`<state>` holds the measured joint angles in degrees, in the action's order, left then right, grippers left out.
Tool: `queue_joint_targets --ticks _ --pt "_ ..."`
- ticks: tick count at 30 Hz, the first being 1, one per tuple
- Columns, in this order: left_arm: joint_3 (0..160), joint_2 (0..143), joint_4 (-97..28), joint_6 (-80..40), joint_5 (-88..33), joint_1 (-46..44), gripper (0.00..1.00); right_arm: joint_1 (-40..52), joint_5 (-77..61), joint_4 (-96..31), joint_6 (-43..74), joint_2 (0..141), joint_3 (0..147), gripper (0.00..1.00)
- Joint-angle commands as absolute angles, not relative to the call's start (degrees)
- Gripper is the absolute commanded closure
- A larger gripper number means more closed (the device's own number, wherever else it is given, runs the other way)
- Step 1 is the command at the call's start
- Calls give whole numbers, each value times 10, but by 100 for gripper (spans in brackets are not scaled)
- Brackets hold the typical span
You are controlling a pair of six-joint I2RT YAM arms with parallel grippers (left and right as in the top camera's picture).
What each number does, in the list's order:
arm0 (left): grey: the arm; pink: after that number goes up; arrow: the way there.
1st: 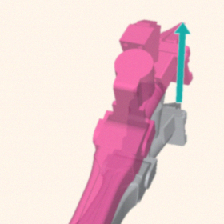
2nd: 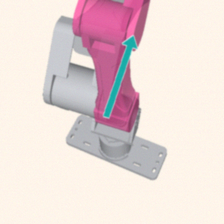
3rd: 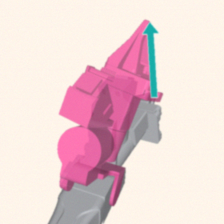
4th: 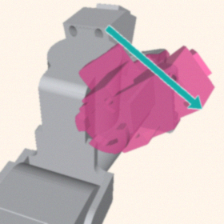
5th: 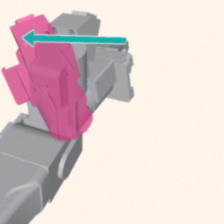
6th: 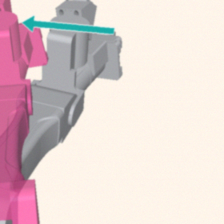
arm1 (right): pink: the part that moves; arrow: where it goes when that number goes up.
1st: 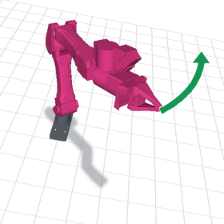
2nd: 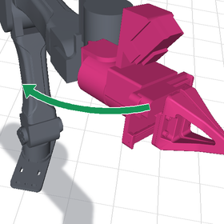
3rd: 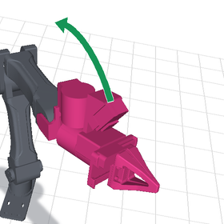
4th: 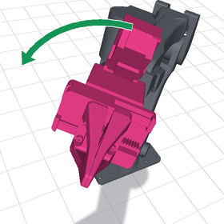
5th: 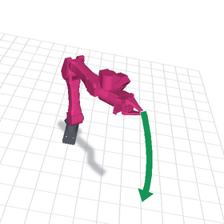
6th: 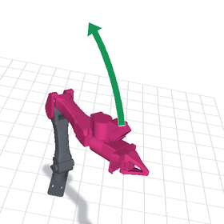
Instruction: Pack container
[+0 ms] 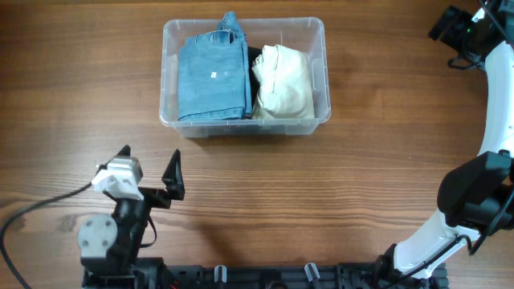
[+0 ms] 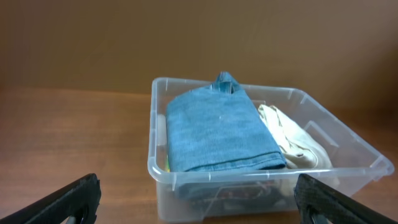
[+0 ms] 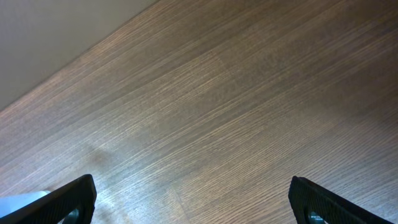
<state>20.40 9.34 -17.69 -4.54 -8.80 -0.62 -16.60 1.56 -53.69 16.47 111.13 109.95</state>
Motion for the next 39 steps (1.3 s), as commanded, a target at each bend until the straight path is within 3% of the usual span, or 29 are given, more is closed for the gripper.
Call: queue_joint_targets --ticks 1,4,9,22,39 --pt "140 32 -140 -34 -82 -2 0 -165 21 -536 166 1105 1097 0" --pt "100 3 -97 -43 -82 -2 0 -165 21 -536 166 1105 1097 0" --pt "77 1 -78 -157 -54 -2 0 -165 21 -536 166 1105 1097 0" --pt "4 1 -12 -155 -54 -2 0 -165 21 -536 165 1105 1097 0" --pt "3 4 -39 -155 -53 -2 0 -165 21 -536 166 1105 1097 0"
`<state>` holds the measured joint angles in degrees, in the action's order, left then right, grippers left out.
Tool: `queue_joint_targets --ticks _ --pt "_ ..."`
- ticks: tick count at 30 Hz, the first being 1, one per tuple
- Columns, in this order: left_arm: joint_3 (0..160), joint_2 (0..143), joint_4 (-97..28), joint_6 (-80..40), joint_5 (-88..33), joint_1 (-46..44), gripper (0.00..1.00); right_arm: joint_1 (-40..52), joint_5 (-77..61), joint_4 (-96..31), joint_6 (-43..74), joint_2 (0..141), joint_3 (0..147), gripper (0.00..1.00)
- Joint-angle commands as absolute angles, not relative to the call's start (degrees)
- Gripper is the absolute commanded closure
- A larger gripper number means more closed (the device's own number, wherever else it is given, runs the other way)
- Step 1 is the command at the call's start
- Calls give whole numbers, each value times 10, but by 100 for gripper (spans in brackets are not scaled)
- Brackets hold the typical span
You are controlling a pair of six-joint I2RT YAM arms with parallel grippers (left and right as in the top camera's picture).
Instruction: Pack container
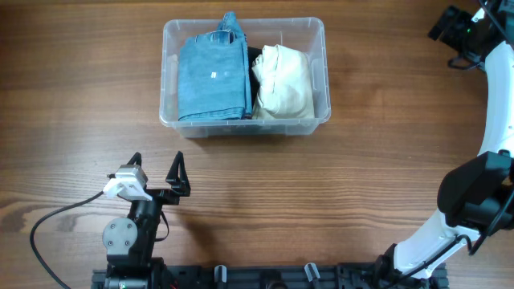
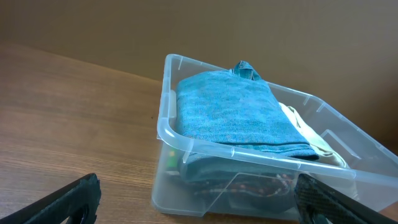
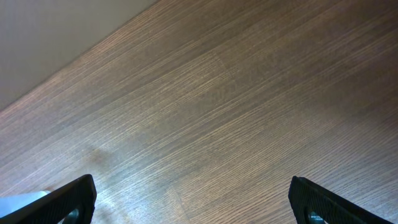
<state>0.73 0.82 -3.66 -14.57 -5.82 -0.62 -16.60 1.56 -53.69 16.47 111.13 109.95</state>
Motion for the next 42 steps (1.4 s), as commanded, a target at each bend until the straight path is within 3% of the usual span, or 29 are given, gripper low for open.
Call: queue_joint_targets --ticks 1,32,37,42 --pt "3 4 -39 -155 -53 -2 0 -165 21 -536 166 1105 1097 0" --pt "3 4 -39 -155 -53 -2 0 -165 22 -535 165 1104 1097 0" --pt "3 4 -39 -155 -53 -2 0 -150 32 -586 119 1040 1097 0" --pt "3 4 -39 -155 -53 -2 0 -122 95 -671 80 873 1097 0"
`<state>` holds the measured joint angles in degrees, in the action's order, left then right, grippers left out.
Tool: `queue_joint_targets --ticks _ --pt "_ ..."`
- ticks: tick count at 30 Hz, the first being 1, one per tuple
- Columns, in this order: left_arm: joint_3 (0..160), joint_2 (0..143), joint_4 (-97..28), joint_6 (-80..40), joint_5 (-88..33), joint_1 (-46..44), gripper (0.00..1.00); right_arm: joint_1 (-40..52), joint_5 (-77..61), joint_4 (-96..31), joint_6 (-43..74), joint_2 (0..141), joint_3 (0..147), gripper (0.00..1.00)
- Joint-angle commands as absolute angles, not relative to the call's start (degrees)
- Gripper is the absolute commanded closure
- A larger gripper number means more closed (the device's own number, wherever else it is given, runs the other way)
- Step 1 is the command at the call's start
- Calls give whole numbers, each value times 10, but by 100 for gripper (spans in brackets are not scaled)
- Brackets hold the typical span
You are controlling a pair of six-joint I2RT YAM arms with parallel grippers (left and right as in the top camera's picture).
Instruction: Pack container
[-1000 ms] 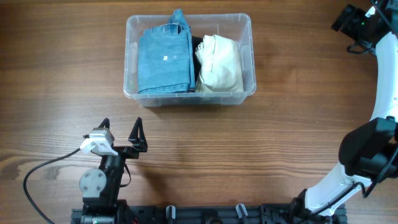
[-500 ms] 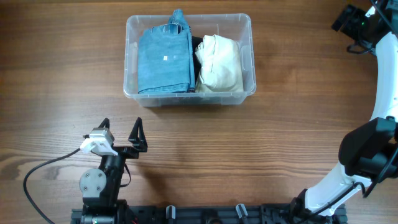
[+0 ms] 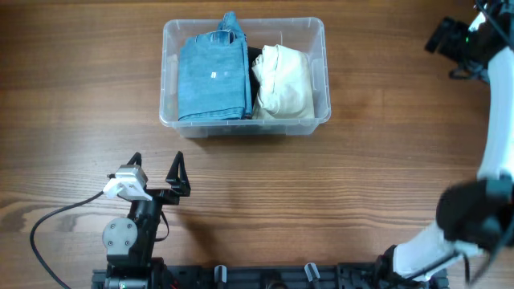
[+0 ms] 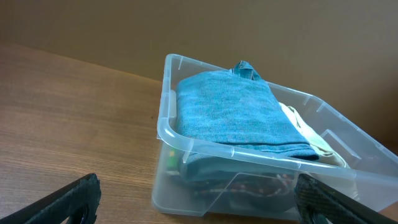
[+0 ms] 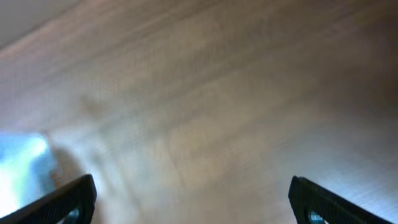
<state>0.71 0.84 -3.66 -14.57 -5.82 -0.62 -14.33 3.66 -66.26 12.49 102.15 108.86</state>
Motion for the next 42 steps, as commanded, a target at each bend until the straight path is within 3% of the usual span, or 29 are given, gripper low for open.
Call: queue_joint_targets --ticks 1,10,16,27,42 --pt "3 4 -39 -155 -53 -2 0 -119 94 -668 69 848 1097 0" --pt "3 4 -39 -155 -53 -2 0 -116 90 -605 65 583 1029 0" --pt "3 4 -39 -155 -53 -2 0 -116 90 -444 142 412 764 0" --pt "3 4 -39 -155 -53 -2 0 -38 130 -81 154 188 339 0" --pt "3 4 -39 -155 -53 -2 0 6 129 -26 184 17 161 0"
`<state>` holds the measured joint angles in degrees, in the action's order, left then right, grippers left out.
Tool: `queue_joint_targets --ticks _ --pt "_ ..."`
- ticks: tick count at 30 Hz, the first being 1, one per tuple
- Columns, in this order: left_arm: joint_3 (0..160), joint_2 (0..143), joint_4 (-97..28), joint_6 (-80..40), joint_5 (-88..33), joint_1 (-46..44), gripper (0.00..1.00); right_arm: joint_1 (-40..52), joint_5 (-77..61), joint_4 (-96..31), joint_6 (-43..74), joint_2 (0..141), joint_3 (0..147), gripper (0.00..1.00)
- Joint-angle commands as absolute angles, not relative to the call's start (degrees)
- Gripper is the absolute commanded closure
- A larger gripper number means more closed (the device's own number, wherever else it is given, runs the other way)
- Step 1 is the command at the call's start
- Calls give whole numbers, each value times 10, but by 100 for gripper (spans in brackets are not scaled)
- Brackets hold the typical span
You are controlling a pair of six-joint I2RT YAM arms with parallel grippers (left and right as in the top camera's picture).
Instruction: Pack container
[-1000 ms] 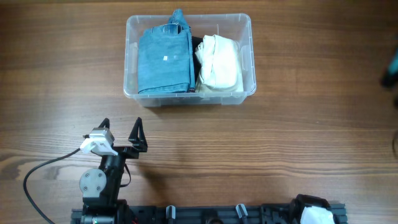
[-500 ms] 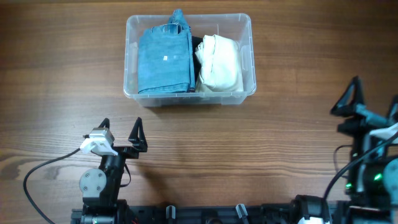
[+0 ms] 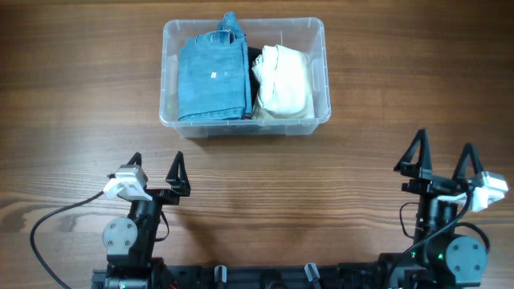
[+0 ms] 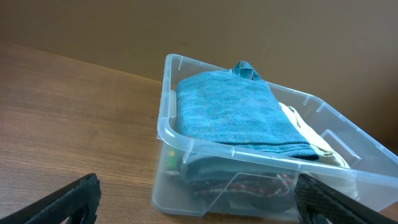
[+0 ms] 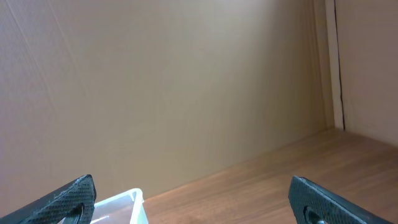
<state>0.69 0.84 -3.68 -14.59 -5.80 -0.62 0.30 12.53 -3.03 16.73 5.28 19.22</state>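
A clear plastic container [image 3: 325, 76] sits at the back middle of the table. It holds folded blue denim [image 3: 212, 76] on the left and a cream cloth [image 3: 283, 80] on the right; darker patterned fabric shows beneath in the left wrist view. The denim [image 4: 230, 115] and container [image 4: 174, 140] fill that view. My left gripper [image 3: 154, 172] is open and empty near the front left, facing the box. My right gripper [image 3: 442, 160] is open and empty at the front right; a container corner [image 5: 127, 205] shows at the lower left of its view.
The wooden table [image 3: 337, 193] stretches between the container and both arm bases. A grey cable [image 3: 56, 215] runs from the left arm off the left edge. A brown wall [image 5: 186, 93] stands behind the table.
My right arm has moved from the far back right corner to the front right, by its base, gripper open and facing the back wall. The left arm and the container are unchanged.
At first my left gripper stood open at the front left, angled, and my right arm reached to the back right corner. The left gripper then settled squarely by its base. The right arm was shifting at the last moment and now rests at the front right.
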Motion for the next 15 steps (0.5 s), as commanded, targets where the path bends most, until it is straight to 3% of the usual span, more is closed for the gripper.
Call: queue_joint_targets --ticks 1,15 --pt "3 4 -39 -155 -53 -2 0 6 128 -26 184 10 153 0" --pt "3 4 -39 -155 -53 -2 0 24 100 13 164 2 71 0"
